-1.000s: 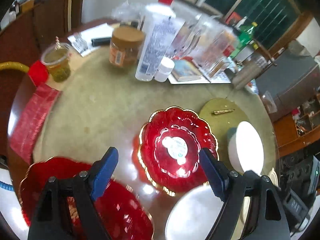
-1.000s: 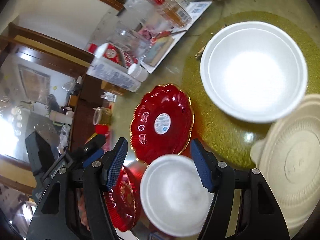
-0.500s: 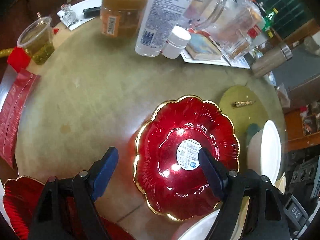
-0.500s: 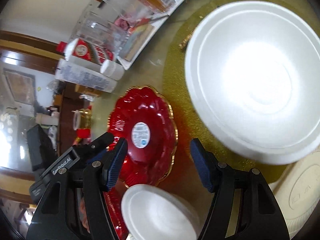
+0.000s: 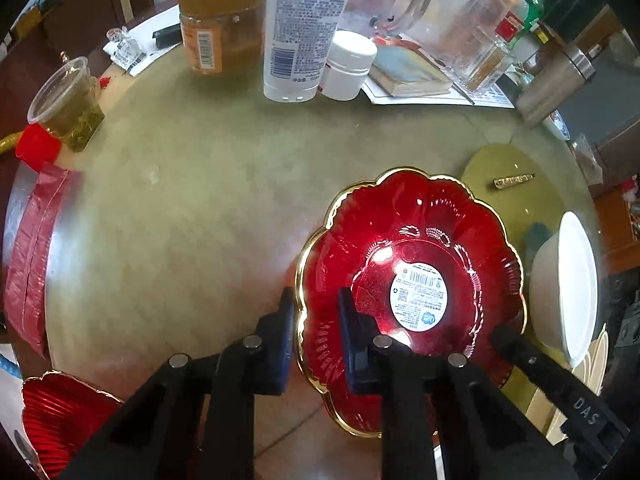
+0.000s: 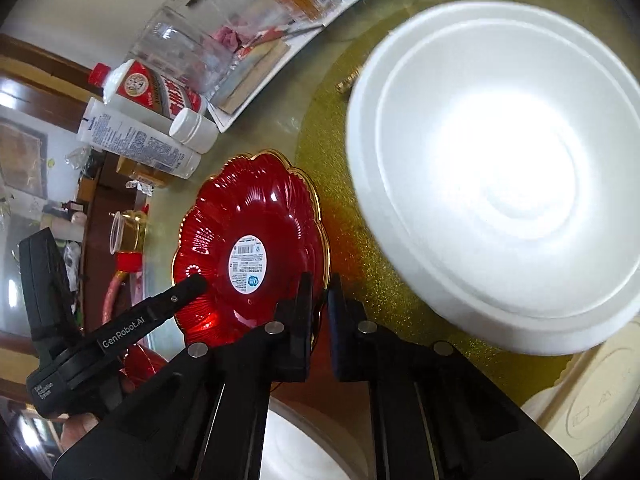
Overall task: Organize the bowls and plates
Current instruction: 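Lift the small red plate with the left gripper over the large red plate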
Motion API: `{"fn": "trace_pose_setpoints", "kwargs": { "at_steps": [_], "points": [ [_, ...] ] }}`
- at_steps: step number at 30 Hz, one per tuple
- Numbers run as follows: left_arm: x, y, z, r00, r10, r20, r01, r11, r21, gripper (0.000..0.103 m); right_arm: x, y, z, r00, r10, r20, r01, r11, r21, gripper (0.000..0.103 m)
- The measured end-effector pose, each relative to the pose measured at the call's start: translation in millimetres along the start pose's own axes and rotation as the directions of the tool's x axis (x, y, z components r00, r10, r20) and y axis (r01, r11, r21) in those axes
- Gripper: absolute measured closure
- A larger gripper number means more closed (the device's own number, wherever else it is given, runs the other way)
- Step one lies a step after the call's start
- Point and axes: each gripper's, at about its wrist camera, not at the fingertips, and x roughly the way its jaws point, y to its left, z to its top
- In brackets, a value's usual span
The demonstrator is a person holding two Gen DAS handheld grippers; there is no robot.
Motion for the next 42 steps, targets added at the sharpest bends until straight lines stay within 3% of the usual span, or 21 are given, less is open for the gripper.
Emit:
{"fn": "trace_pose_setpoints", "kwargs": {
  "at_steps": [13,19,25,36,42],
  "points": [
    [-62.7,5.0,-19.1,0.986,-0.006,0.168,0.001,1.000,0.030,0.088,-38.4,27.7,-10.4,0.994,0.044,0.103,-0.036,0.997,-0.071,0.096],
    [-91.5,11.5,-29.7,0.966,-0.012,0.257,0.009,1.000,0.014,0.088,-60.2,48.3,-26.9,0.987,0.076,0.141,-0.058,0.991,-0.124,0.096],
    [-122.8,29.3,-60.9,0.940,-0.014,0.340,0.013,1.000,0.006,0.088,-78.3,69.0,-49.8,0.979,0.108,0.172,-0.075,0.980,-0.183,0.096],
    [-148.2,78.1,-115.1,0.906,-0.002,0.423,0.026,0.998,-0.052,0.088,-80.1,102.5,-102.5,0.974,0.172,0.146,-0.125,0.950,-0.286,0.096],
    [-148.6,102.3,-141.0,0.901,0.016,0.433,0.025,0.996,-0.088,0.088,-69.8,115.2,-125.6,0.977,0.180,0.112,-0.136,0.937,-0.321,0.096]
  ]
}}
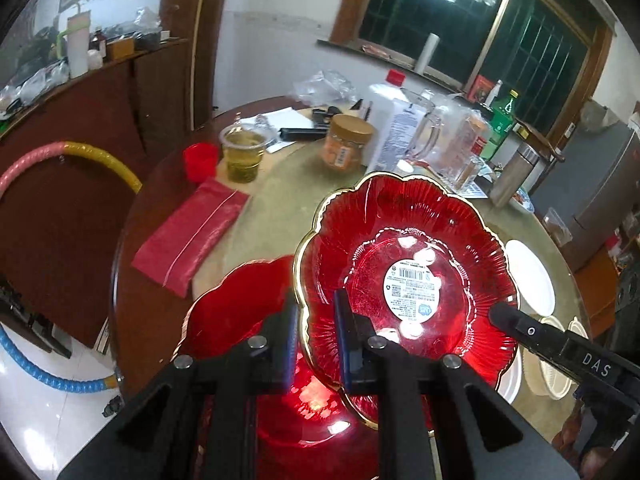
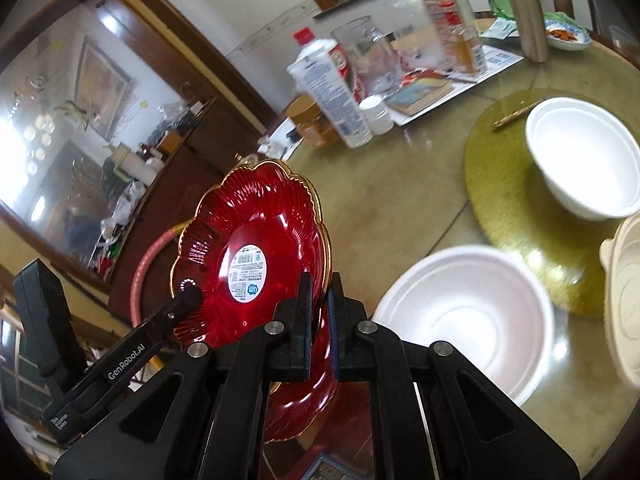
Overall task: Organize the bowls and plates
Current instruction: 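Lift the small red plate with the left gripper over the large red plate, then lower the small red plate onto the large red plate and open the left gripper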
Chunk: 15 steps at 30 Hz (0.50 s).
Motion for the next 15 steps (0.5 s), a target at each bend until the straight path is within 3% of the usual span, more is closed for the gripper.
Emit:
{"fn": "trace_pose_setpoints", "kwargs": {
  "at_steps": [6,15],
  "points": [
    [1.5,26.3,-18.9,1.000,-0.001,-0.031,-0.001,0.998,-0.058,0.088,12.1,13.2,-17.8,0.999,0.000,-0.035,-0.001,1.000,-0.029,0.096],
    [3.3,40.7,-35.0,0.998,0.066,-0.018,-0.067,0.996,-0.051,0.088,37.4,19.7,-36.5,0.996,-0.003,-0.087,0.000,0.999,-0.033,0.096]
  ]
}}
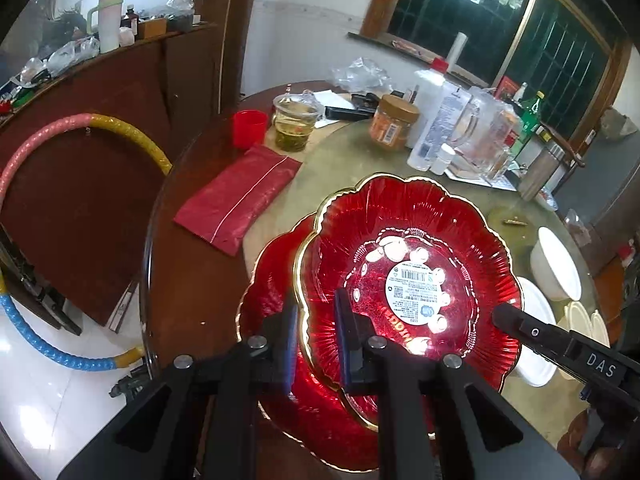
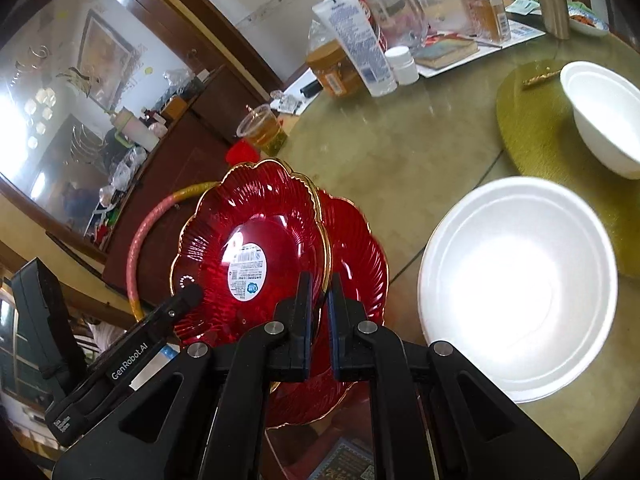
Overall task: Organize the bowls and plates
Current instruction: 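Lower the small red plate onto the large red plate and open the left gripper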
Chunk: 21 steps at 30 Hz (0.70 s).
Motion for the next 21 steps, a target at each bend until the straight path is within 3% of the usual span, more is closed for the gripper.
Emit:
{"fn": "trace_pose_setpoints", "kwargs": {
  "at_steps": [21],
  "points": [
    [18.8,4.8,-9.6,0.998,0.063,-0.029,-0.062,0.998,0.013,0.087,23.2,-2.5,-6.4,0.996,-0.046,-0.077,0.044,0.999,-0.021,0.096]
  ]
}}
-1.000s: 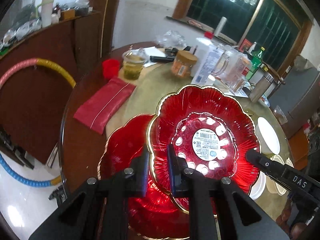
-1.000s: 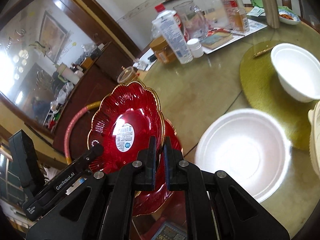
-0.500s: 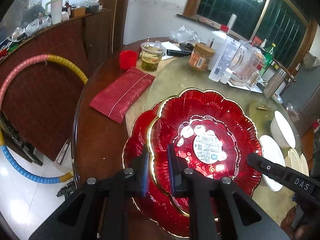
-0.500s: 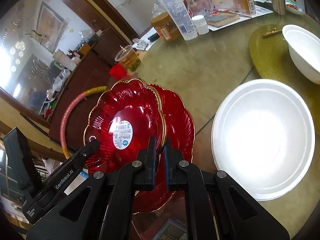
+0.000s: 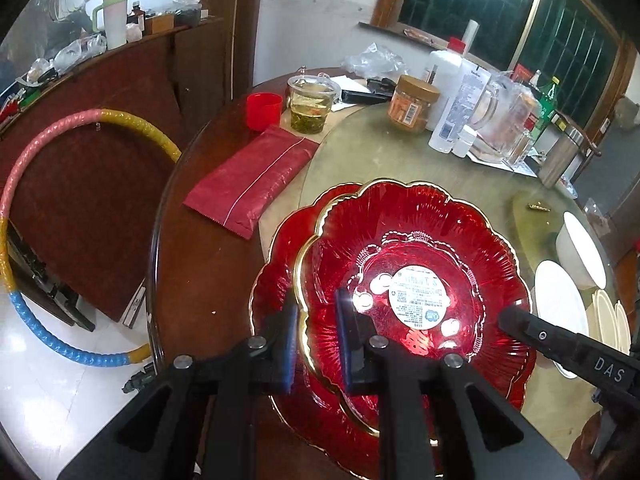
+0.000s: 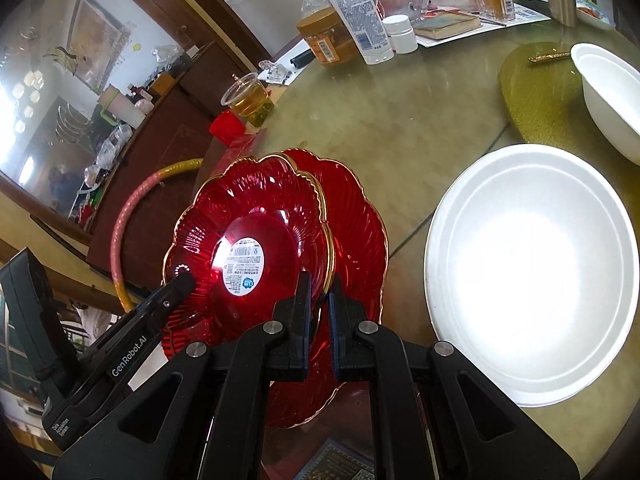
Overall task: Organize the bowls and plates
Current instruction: 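Lower the small red plate onto the large red plate and open the left gripper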
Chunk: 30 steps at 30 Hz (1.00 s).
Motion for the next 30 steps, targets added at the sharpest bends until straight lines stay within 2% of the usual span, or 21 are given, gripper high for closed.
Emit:
{"fn": "trace_pose_setpoints", "kwargs": {
  "at_steps": [22,30],
  "points": [
    [5.5,-6.7,-4.4,0.997,0.075,-0.010,-0.075,0.996,0.038,0.082,10.7,7.4,3.5,0.997,-0.064,-0.038,0.062,0.997,-0.052,0.094],
    [6.6,-12.0,-5.3,0.994,0.104,-0.010,-0.103,0.992,0.075,0.081,13.8,15.6,4.0,0.992,-0.122,-0.040,0.118,0.989,-0.092,0.092]
  ]
}}
